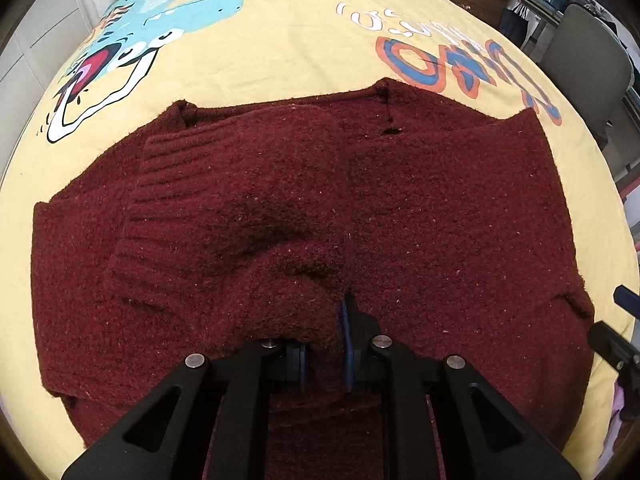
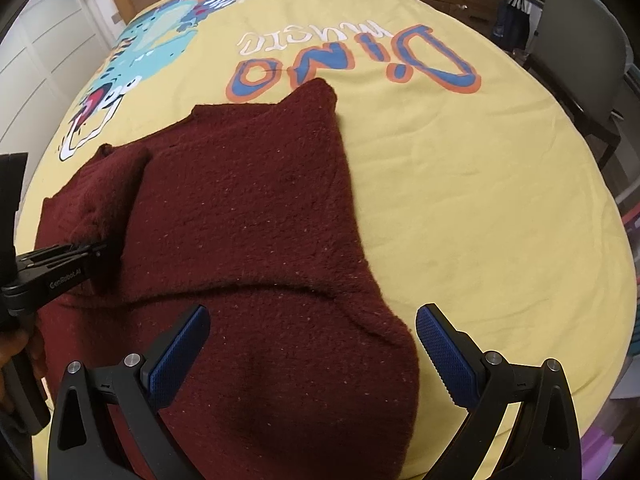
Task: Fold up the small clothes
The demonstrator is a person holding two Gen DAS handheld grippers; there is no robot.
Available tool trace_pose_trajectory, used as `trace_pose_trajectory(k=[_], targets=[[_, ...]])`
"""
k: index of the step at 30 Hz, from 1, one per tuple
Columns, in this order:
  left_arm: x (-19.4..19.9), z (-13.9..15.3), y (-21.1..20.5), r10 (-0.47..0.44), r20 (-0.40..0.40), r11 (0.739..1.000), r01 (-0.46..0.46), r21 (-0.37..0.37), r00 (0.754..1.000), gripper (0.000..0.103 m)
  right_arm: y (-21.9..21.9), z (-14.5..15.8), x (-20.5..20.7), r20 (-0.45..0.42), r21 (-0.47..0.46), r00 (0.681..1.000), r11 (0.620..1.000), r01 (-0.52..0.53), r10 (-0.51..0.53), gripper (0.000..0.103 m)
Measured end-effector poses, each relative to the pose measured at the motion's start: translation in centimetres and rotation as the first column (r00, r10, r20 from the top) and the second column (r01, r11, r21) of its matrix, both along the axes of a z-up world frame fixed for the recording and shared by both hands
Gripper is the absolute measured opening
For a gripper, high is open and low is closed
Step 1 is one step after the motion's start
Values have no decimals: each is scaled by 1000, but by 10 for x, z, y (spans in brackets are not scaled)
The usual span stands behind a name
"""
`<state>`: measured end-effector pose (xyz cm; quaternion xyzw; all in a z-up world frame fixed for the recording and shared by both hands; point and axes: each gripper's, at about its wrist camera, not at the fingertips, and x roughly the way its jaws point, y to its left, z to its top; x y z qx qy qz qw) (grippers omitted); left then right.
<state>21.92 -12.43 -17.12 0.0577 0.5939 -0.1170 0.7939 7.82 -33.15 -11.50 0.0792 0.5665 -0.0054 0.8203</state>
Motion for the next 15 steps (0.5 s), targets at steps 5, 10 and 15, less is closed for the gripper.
trace_pose_trajectory(k=[5, 10, 15], targets=[[-1, 2, 1, -1, -26, 1000, 2, 26, 1000, 33, 0, 2, -1, 8, 6, 1000, 1000, -5, 5, 103], [-6, 11, 4, -2, -47, 1000, 2, 1, 999, 83, -2, 3, -3, 11, 8, 1000, 1000, -7, 7, 103], [-14, 20, 19, -8, -50, 1000, 8, 0, 999, 102, -2, 0, -7, 3, 11, 1000, 1000, 0, 0, 103]])
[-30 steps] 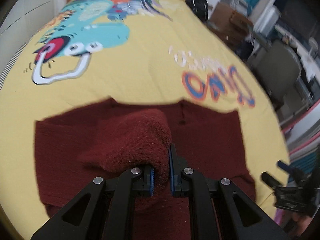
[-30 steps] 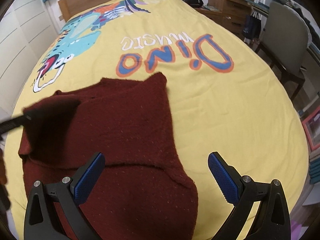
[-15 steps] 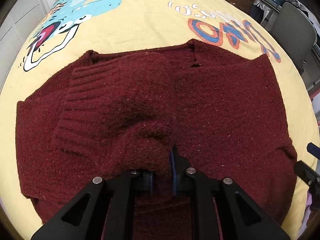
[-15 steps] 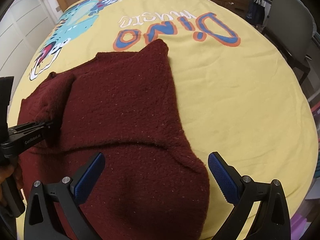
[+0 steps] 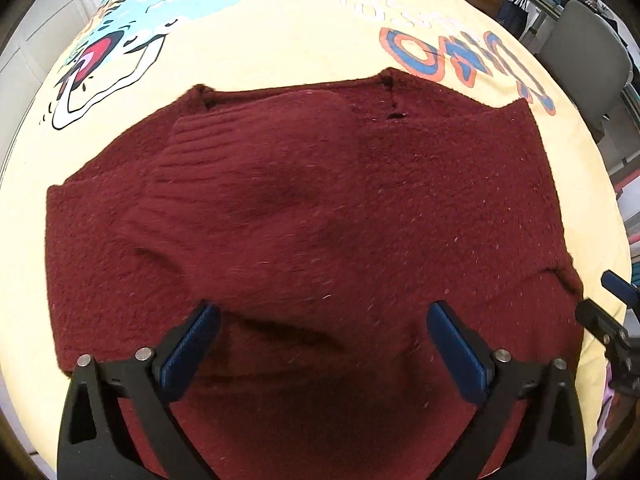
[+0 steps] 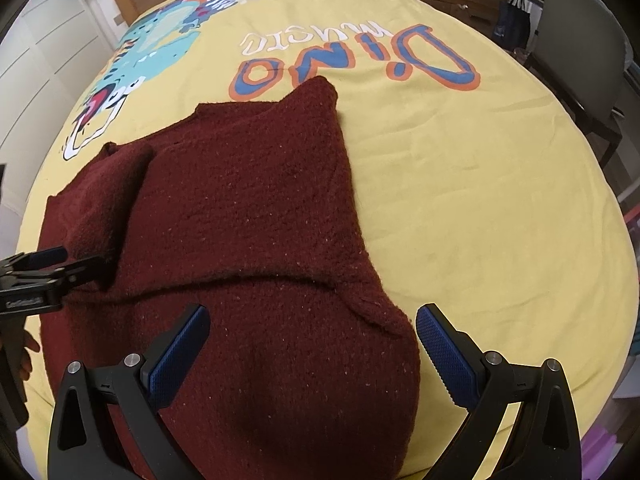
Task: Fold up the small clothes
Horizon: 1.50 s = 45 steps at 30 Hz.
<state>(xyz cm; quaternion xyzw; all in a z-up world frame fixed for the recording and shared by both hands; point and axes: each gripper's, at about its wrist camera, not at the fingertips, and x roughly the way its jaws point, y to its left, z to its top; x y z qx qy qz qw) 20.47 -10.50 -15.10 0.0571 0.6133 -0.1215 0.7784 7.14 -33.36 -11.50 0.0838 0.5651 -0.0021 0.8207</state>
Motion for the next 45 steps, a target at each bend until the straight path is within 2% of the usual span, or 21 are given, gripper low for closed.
trace_pose_trajectory(k=[6, 13, 16, 18, 20, 23, 28, 30, 32, 33, 36, 38, 41, 45], targets=[[-17, 8, 40, 18, 30, 999, -19, 29, 999, 102, 6, -3, 0, -11, -4, 1000, 1000, -10, 10, 103], [-31, 7, 116, 132, 9, 991, -132, 36, 991, 102, 18, 3, 3, -3, -14, 999, 999, -40, 40, 103], [-39, 9, 151, 183, 21, 980, -184, 80, 983, 102, 25, 4, 6, 1, -16, 999, 999, -52, 52, 103], [-43, 9, 172, 224, 51, 963, -229, 141, 973, 102, 30, 4, 6, 1, -13, 998, 998, -56, 56, 103], [-47, 7, 189, 239, 58, 957, -245, 153, 969, 102, 37, 3, 7, -3, -17, 998, 997, -69, 69, 103], [-48, 4, 205, 252, 63, 955, -259, 144, 966, 102, 48, 0, 9, -16, -29, 995, 995, -95, 95, 103], [-37, -6, 207, 205, 109, 964, -220, 150, 973, 100, 66, -2, 12, -31, -47, 992, 991, -128, 126, 103], [-33, -13, 206, 185, 102, 966, -200, 162, 977, 91, 71, -1, 14, -34, -56, 990, 989, -139, 137, 103], [-29, -19, 204, 170, 82, 974, -180, 135, 982, 72, 78, 1, 16, -35, -67, 988, 986, -153, 151, 103], [-29, -20, 206, 168, 78, 978, -176, 115, 983, 68, 81, 2, 18, -34, -71, 987, 985, -158, 156, 103], [-32, -18, 202, 133, 82, 987, -140, 83, 988, 46, 95, 10, 27, -20, -82, 983, 980, -182, 180, 103], [-35, -17, 202, 81, 80, 995, -85, 56, 994, 21, 109, 16, 37, -6, -85, 978, 975, -206, 206, 103], [-38, -16, 198, 54, 81, 995, -60, 73, 995, 16, 136, 26, 52, 16, -89, 966, 962, -257, 259, 103], [-41, -14, 207, 73, 71, 997, -76, 32, 995, 14, 178, 37, 71, 43, -102, 938, 935, -338, 344, 103]])
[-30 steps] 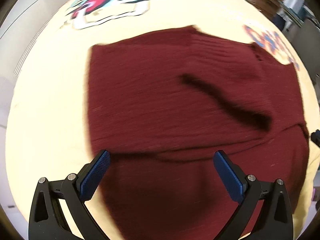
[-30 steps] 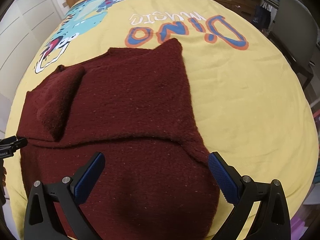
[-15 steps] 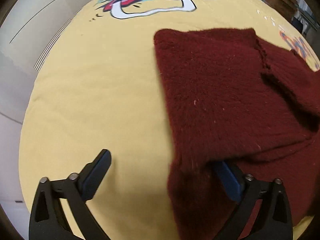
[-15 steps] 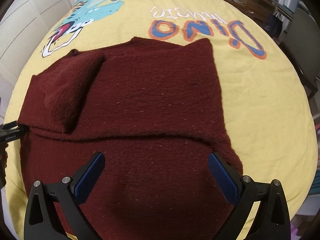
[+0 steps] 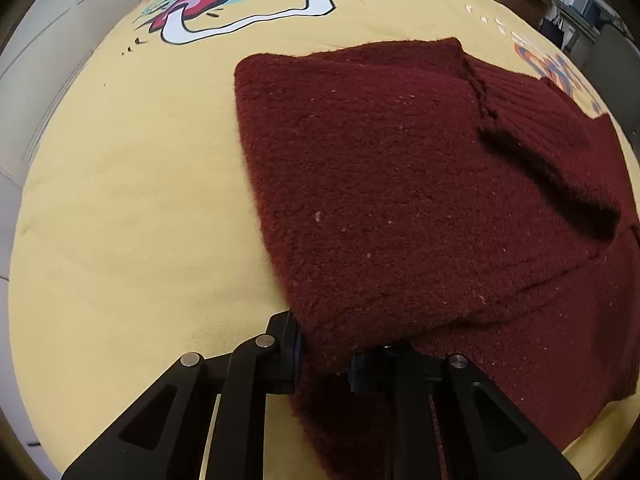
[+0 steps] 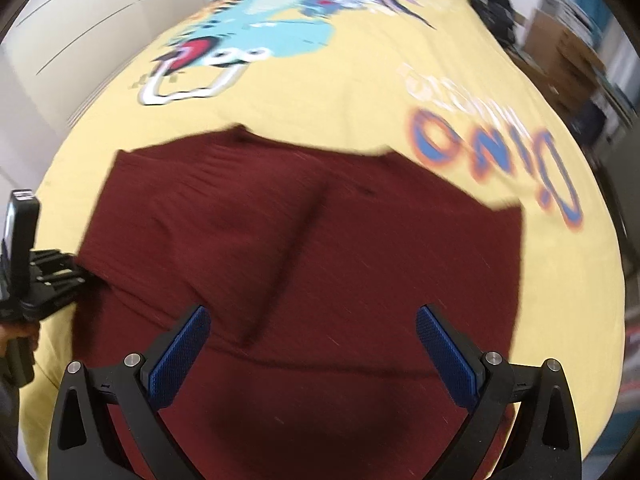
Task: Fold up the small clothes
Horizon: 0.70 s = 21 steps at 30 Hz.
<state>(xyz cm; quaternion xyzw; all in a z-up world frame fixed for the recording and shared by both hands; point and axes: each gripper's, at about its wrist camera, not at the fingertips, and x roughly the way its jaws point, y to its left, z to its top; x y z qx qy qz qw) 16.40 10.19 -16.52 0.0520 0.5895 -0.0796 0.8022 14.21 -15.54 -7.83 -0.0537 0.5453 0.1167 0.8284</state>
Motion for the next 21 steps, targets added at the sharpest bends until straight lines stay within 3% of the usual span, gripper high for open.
trace_pose_trajectory(k=[4, 7, 11, 16, 18, 19, 20, 21], targets=[[-2, -1, 11, 13, -12, 1000, -13, -24, 1000, 13, 51, 0, 17, 9, -24, 994, 994, -107, 107, 103], [-3, -2, 14, 18, -16, 999, -19, -31, 1000, 13, 89, -17, 31, -13, -57, 983, 982, -181, 181, 103], [1, -3, 22, 37, -32, 998, -38, -55, 999, 13, 120, -48, 44, -51, -98, 973, 969, -228, 223, 103], [-1, -1, 15, 32, -31, 999, -33, -40, 999, 13, 132, -75, 56, -56, -166, 978, 964, -208, 201, 102], [-3, 0, 16, 34, -30, 998, -36, -46, 999, 13, 126, -75, 56, -52, -158, 981, 968, -195, 189, 95], [-3, 0, 17, 35, -31, 998, -37, -48, 999, 14, 125, -75, 58, -48, -158, 982, 969, -189, 184, 80], [-4, -1, 17, 35, -32, 998, -37, -49, 999, 14, 121, -73, 58, -38, -162, 983, 970, -182, 178, 51], [-5, 0, 17, 34, -33, 998, -35, -48, 999, 14, 119, -71, 59, -30, -167, 985, 970, -174, 171, 40]])
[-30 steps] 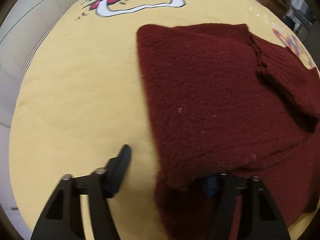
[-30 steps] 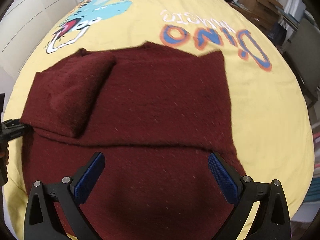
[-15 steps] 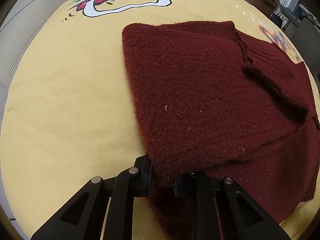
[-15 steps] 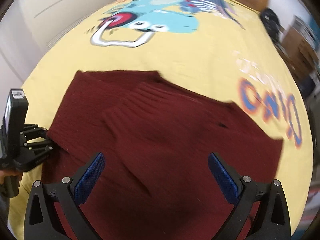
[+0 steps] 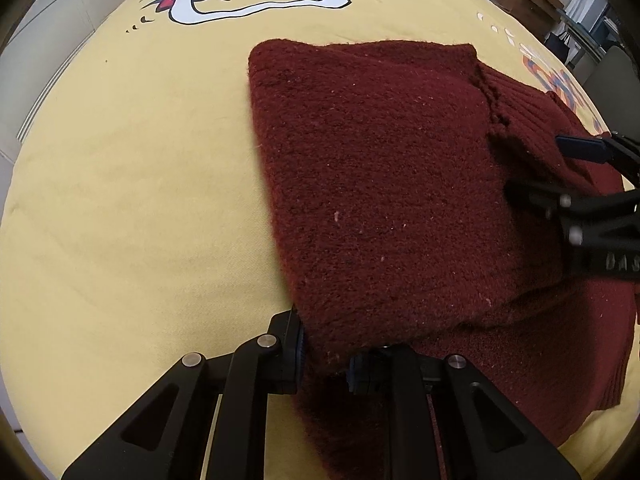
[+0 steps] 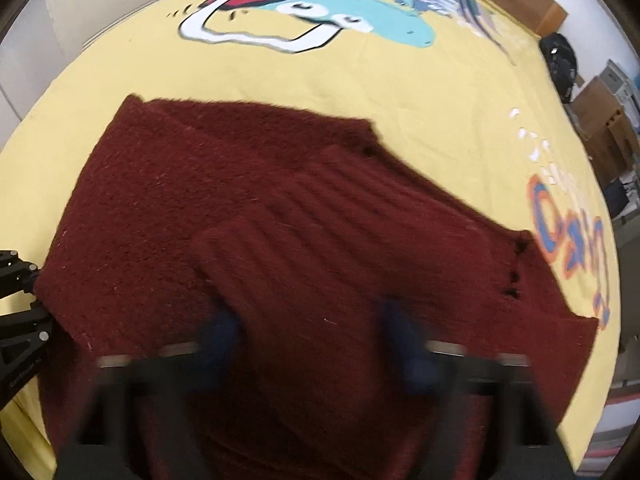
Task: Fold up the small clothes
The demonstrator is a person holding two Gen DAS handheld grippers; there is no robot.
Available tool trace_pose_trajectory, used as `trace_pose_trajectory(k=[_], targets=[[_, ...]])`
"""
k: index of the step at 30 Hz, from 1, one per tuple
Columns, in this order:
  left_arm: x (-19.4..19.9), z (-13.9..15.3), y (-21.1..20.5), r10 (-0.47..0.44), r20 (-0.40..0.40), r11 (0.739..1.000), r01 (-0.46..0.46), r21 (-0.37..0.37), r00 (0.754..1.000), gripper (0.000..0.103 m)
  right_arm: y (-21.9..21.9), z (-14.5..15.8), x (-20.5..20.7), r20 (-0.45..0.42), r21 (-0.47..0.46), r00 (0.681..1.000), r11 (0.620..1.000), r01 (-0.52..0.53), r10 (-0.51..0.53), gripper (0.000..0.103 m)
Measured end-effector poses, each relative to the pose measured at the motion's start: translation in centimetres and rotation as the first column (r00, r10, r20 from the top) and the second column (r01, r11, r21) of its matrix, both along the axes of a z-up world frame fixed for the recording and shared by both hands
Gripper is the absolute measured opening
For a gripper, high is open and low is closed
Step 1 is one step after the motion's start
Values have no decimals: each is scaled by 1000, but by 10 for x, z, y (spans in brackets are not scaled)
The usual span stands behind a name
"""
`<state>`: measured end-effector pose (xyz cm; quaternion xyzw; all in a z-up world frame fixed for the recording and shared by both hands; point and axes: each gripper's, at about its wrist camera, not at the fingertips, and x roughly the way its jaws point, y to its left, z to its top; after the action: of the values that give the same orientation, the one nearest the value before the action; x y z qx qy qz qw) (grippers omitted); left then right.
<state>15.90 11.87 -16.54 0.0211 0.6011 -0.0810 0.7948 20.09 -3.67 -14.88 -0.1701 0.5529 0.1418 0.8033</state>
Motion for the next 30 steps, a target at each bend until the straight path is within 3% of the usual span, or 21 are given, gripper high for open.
trace_pose_trajectory(k=[1, 2, 10, 14, 19, 30], targets=[[0, 1, -1, -2, -1, 1000, 2, 2, 1000, 14, -6, 5, 1, 6, 3, 1000, 1000, 14, -14, 24], [-1, 1, -1, -3, -2, 1000, 3, 5, 1000, 14, -11, 9, 1, 3, 15, 1000, 1000, 23, -23, 18], [-3, 3, 3, -1, 1, 1000, 1, 11, 1000, 14, -96, 64, -4, 43, 182, 981, 967, 177, -187, 15], [14, 8, -2, 2, 1, 1000, -3, 27, 1000, 14, -139, 75, -11, 27, 238, 962, 936, 258, -272, 14], [12, 14, -6, 11, 5, 999, -11, 50, 1000, 14, -177, 64, -27, -7, 257, 945, 913, 317, -326, 12], [0, 27, -30, -14, 10, 993, 13, 120, 1000, 14, -220, 6, -56, -78, 221, 907, 880, 420, -413, 10]])
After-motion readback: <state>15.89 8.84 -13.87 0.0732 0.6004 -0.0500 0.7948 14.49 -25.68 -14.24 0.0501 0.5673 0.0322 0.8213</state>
